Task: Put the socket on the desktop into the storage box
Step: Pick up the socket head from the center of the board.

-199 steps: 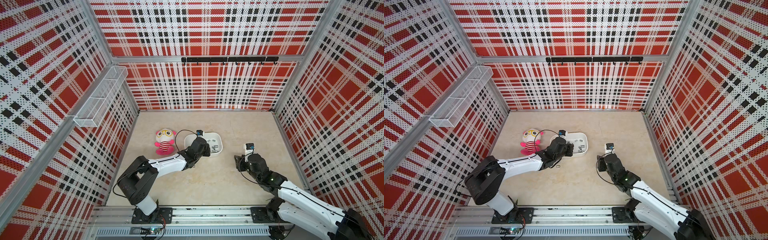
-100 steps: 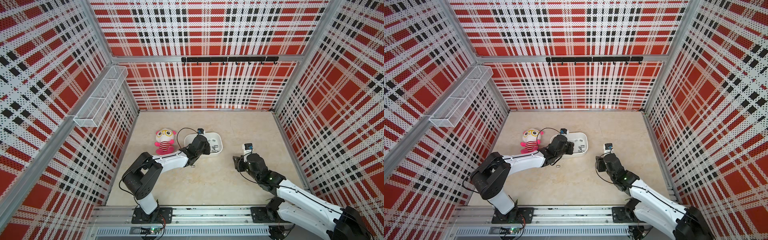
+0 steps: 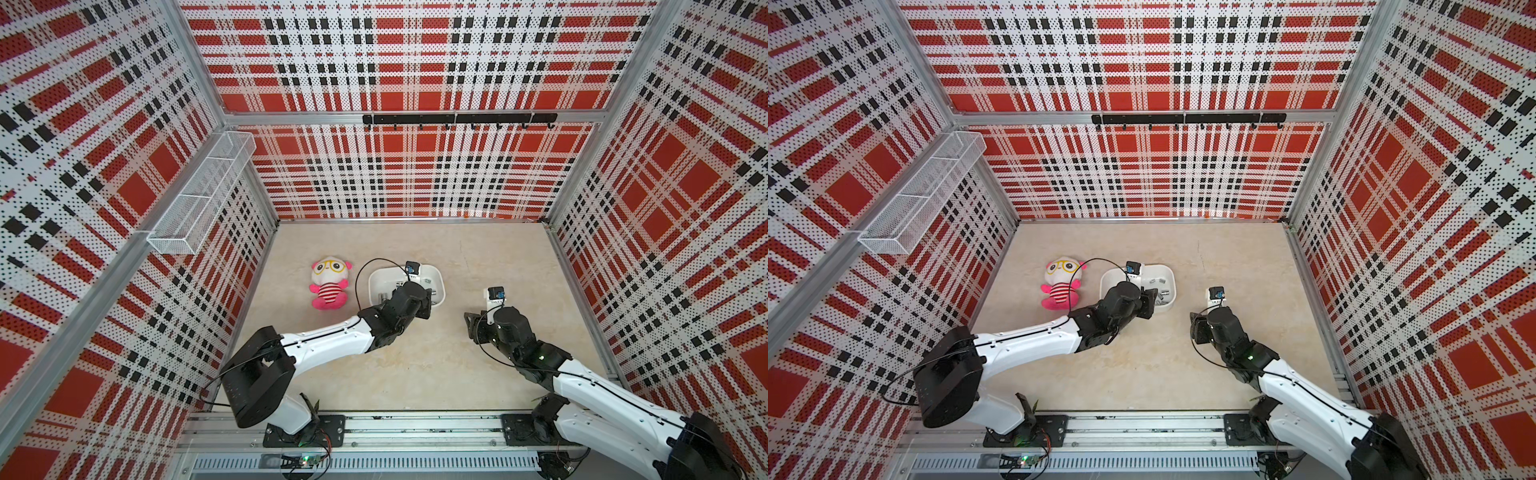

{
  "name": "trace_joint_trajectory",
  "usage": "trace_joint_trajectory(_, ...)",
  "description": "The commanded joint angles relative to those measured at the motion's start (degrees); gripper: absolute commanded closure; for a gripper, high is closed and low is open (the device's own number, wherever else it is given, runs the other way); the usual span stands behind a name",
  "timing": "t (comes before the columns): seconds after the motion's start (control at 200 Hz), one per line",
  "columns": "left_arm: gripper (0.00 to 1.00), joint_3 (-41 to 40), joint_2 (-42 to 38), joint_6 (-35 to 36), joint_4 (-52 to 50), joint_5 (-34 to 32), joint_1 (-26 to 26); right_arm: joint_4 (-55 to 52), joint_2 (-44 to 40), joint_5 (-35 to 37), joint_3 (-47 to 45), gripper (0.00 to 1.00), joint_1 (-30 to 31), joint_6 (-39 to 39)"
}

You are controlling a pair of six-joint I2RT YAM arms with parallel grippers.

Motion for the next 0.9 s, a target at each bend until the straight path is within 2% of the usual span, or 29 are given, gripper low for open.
trace_joint_trajectory(0.0,0.54,-2.3,-1.8,-1.2,-5.4,-4.9,-3.9,1.6,0.5,0.2,-0.9,0.42,-0.2,-0.7)
trace_joint_trajectory(0.13,0.5,-9.0,-5.5,-3.2,-6.3,-10.4,-10.7,1.9,1.9,-0.1,-0.7,0.42,-0.2,-0.9)
trace_joint_trajectory(0.215,0.49,-13.8,-7.3,-5.1,-6.4,-11.9,-11.9,2.2,2.1,-0.5,-0.7,0.42,-0.2,-0.9)
trace_joint_trajectory(0.291,0.48,-17.3,-8.1,-6.4,-6.2,-13.1,-10.8,2.2,1.9,-0.4,-0.9,0.42,-0.2,-1.0)
trace_joint_trajectory(0.396,0.48,-20.0,-8.4,-7.2,-5.0,-10.1,-7.1,1.7,1.6,0.5,-0.9,0.42,-0.2,-1.0)
trace_joint_trajectory(0.546,0.48,-20.1,-7.0,-7.1,-5.1,-10.8,-4.0,1.1,0.6,1.5,-0.9,0.42,-0.2,-0.9)
trace_joint_trajectory(0.701,0.44,-20.9,-6.4,-7.7,-4.6,-10.8,-3.3,1.2,0.0,1.2,-1.1,0.42,-0.2,-0.9)
trace_joint_trajectory(0.897,0.44,-20.1,-3.0,-8.1,-5.3,-11.0,-2.1,1.1,0.2,1.0,-1.0,0.41,-0.2,-0.8)
